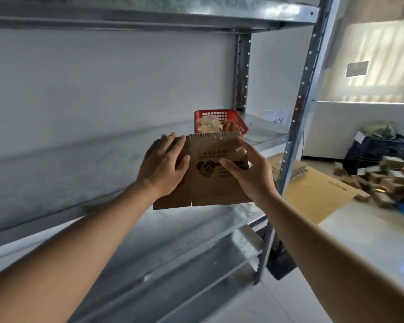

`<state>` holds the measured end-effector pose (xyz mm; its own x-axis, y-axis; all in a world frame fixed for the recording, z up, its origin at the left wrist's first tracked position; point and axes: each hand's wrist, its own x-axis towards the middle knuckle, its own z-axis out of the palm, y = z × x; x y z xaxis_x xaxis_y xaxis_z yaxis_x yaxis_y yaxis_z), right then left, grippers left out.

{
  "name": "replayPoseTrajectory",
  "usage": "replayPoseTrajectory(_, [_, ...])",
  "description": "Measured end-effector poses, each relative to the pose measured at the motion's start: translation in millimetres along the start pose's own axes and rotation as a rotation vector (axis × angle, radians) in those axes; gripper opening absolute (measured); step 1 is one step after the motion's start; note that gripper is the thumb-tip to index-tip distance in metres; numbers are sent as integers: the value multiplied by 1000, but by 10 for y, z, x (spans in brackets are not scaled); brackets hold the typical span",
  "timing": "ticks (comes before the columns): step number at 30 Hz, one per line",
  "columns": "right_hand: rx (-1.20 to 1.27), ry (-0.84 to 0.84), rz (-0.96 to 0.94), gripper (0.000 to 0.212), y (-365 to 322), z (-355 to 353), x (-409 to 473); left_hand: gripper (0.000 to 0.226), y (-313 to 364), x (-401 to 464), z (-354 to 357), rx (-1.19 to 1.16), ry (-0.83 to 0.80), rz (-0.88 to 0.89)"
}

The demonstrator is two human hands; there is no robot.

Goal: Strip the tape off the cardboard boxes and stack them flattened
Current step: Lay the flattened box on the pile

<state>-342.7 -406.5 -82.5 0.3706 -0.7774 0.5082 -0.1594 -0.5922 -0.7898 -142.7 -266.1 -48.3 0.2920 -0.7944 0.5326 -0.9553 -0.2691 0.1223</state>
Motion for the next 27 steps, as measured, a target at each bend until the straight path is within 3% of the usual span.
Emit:
replayPoseTrajectory(4, [6, 39, 65, 80, 353, -567, -199, 61, 590, 23, 257, -24, -43, 65])
replayPoseTrajectory(11, [-31, 91, 213, 49, 1101, -1609, -515, 59, 1728, 14, 845, -108, -158, 111])
replayPoseTrajectory(19, [-43, 121, 395, 48, 1874, -2459, -900, 61, 2734, 24, 1469, -124, -338, 136])
replayPoseTrajectory(27, [-113, 200, 488, 51, 2663, -2917, -712, 60, 3282, 445, 2197, -123, -445, 224])
